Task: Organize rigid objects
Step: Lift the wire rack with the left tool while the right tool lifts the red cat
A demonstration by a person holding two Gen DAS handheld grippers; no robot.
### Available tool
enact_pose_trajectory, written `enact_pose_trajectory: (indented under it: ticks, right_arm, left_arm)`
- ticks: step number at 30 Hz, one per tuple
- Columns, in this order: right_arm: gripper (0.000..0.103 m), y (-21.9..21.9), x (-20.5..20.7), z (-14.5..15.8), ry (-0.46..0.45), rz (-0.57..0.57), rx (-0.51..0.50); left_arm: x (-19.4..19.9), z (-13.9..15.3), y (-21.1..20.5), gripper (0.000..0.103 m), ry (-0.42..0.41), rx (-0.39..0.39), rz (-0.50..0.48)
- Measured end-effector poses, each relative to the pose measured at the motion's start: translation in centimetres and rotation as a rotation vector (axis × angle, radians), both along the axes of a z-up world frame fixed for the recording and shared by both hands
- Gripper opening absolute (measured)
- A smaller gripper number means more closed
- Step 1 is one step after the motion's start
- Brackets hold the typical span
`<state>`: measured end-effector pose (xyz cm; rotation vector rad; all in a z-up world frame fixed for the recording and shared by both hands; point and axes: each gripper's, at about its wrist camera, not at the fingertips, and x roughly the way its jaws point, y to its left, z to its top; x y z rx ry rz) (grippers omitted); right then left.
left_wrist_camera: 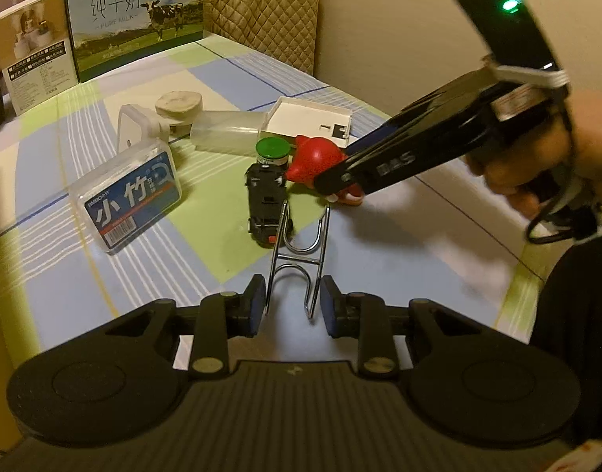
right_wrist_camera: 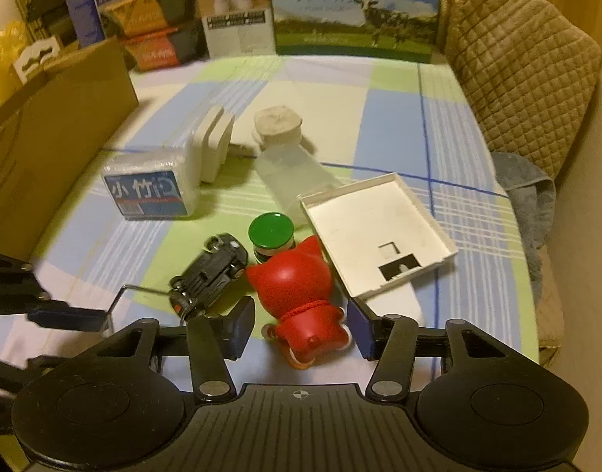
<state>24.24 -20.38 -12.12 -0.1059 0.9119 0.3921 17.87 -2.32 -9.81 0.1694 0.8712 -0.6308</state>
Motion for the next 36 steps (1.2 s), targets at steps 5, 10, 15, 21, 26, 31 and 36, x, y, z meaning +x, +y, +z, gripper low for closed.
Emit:
enact_pose_trajectory:
  ticks: [5, 10, 15, 21, 26, 31, 36]
  right_arm:
    - [0.044, -0.2, -0.3, -0.2, 0.018, -0.033, 0.008]
    - [0.045, -0.8, -2.4, 0.0, 0.042, -0.083, -0.011]
    - [0.045, -0.9, -2.9, 0.1, 0.048, -0.082, -0.011]
    - [0.047, -0.4, -2.4, -0.3, 0.033, -0.058, -0.033]
    - [0.047, -0.4, -1.8, -0.8, 0.034, -0.060, -0.036]
    - [0.044, -1.0, -2.5, -0.3, 0.024, -0.099, -0.013]
    - [0.044, -1.5, -4.1, 1.3, -0.001, -0.137, 0.025]
  left_arm:
    - [0.1, 0.0, -0.1, 0.026, -0.028, -0.009, 0.002]
    - [0.5, 0.3, -0.3, 0.030, -0.049, -0.037, 0.003]
    - [0.9, 0.2, -1.4, 0.030, -0.087, -0.018, -0.038]
    - [1.2, -0.1, -1.7, 0.029, -0.082, -0.005, -0.065]
    - [0.7, -0.2, -1.9, 0.024, -0.064, 0.016, -0.056]
    - [0.1, 0.1, -1.6, 0.024, -0.050, 0.004, -0.028]
    - [-0.5, 1.1, -1.4, 0.023, -0.060, -0.014, 0.011]
